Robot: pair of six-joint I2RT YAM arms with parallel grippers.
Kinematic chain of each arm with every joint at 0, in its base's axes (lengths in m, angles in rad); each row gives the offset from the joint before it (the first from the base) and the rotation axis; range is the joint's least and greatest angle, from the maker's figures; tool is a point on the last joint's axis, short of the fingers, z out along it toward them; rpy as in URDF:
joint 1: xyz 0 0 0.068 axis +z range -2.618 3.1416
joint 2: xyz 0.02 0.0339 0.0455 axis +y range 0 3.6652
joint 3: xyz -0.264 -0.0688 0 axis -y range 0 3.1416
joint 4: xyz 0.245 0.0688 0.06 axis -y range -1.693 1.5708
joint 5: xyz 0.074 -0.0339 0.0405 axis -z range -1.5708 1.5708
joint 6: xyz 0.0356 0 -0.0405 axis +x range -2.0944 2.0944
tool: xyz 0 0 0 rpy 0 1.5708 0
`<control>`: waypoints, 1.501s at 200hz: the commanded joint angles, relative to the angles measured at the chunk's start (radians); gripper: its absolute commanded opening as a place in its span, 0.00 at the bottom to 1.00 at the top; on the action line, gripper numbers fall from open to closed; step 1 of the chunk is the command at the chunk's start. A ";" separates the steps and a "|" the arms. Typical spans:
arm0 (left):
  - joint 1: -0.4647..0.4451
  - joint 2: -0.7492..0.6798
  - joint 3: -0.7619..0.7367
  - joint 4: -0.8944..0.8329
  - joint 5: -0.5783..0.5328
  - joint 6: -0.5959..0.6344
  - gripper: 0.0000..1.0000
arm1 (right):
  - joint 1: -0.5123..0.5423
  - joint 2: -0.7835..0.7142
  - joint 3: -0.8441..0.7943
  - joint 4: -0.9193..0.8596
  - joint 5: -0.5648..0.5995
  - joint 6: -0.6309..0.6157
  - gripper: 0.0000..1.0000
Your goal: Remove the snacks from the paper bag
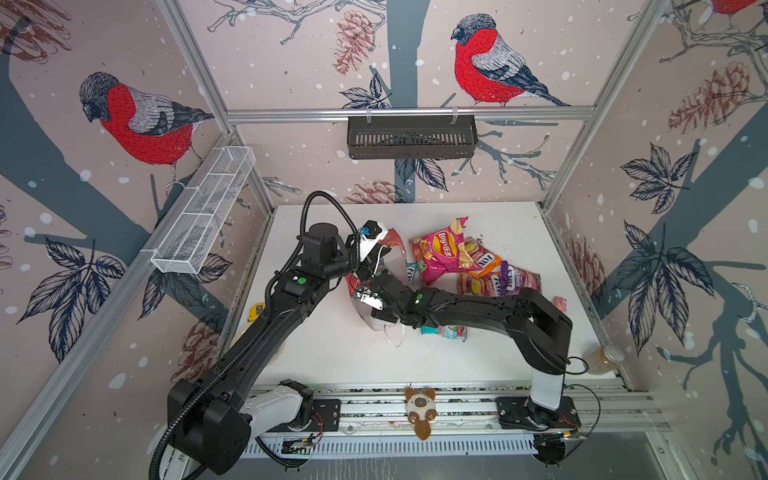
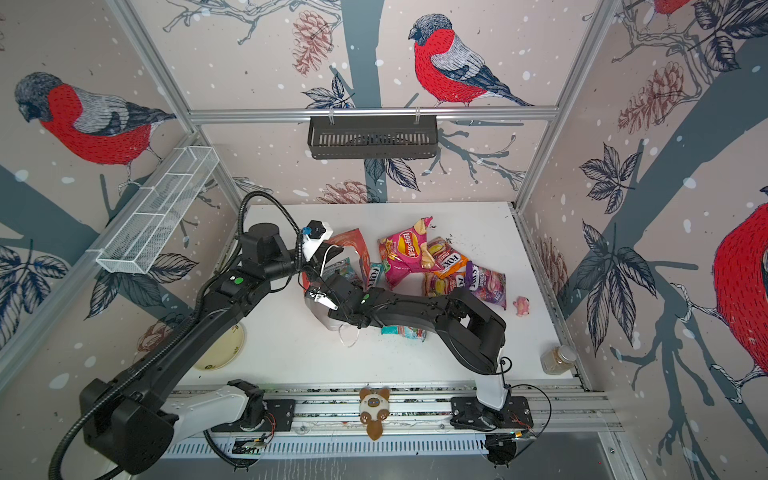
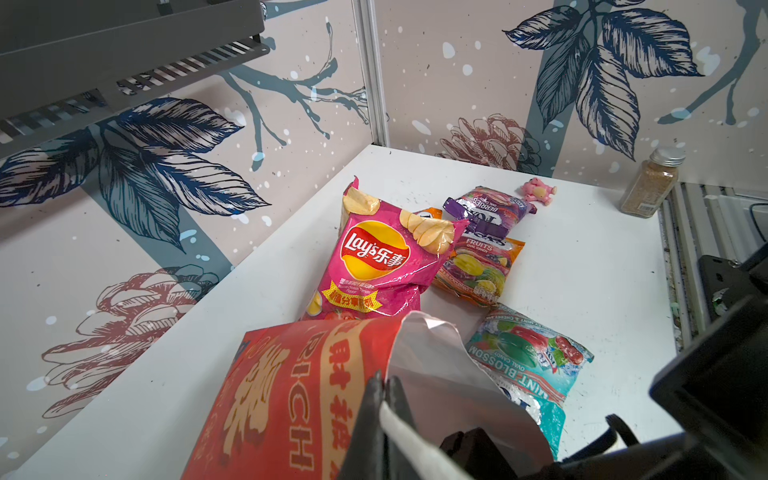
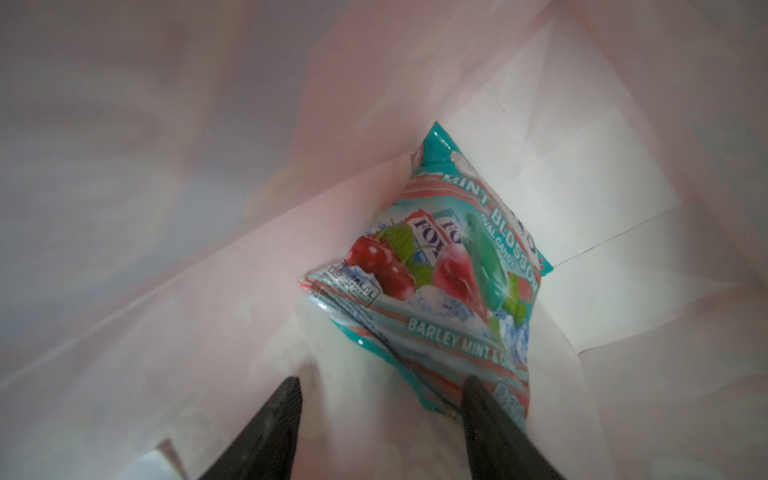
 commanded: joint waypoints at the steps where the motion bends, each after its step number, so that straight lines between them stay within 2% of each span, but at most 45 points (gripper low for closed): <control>1: 0.002 0.006 0.015 0.028 0.057 0.023 0.00 | 0.003 0.028 0.020 0.053 0.089 -0.047 0.64; 84: 0.012 0.025 0.035 -0.021 0.131 0.047 0.00 | 0.006 0.136 0.093 0.128 0.182 -0.149 0.64; 131: 0.015 0.027 0.055 -0.059 0.156 0.061 0.00 | -0.006 0.201 0.183 0.093 0.168 -0.162 0.59; 155: 0.018 0.021 0.055 -0.067 0.162 0.065 0.00 | -0.013 0.221 0.216 0.070 0.162 -0.157 0.51; 235: 0.025 0.020 0.061 -0.078 0.153 0.078 0.00 | -0.020 0.214 0.264 0.018 0.135 -0.118 0.02; 300: 0.027 0.047 0.067 -0.083 0.070 0.073 0.00 | -0.013 0.095 0.172 0.086 0.052 -0.087 0.00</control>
